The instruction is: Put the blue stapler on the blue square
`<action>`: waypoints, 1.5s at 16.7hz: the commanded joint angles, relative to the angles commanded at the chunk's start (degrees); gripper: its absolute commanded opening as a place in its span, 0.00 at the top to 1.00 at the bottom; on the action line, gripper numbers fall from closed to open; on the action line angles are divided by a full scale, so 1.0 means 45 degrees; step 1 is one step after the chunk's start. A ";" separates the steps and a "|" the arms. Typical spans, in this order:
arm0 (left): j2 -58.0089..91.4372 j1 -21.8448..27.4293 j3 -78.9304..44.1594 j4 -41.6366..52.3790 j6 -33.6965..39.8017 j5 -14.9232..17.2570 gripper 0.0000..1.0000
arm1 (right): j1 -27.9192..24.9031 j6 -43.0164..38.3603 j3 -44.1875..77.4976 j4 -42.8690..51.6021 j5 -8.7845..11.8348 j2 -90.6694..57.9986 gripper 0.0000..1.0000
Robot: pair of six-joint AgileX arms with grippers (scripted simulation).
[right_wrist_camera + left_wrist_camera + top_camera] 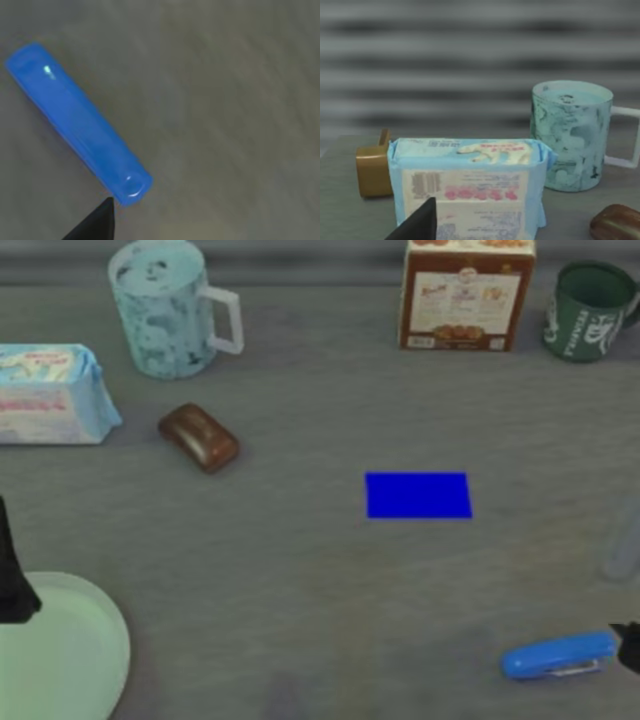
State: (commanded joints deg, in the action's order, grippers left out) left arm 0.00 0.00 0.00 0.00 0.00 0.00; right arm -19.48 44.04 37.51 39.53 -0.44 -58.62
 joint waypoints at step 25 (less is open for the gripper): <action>0.0000 0.0000 0.0000 0.0000 0.0000 0.0000 0.00 | -0.2345 0.5222 0.2093 -0.0178 -0.0014 -0.8844 0.00</action>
State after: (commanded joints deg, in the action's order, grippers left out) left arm 0.00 0.00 0.00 0.00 0.00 0.00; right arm -30.03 67.54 46.93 38.73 -0.50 -98.42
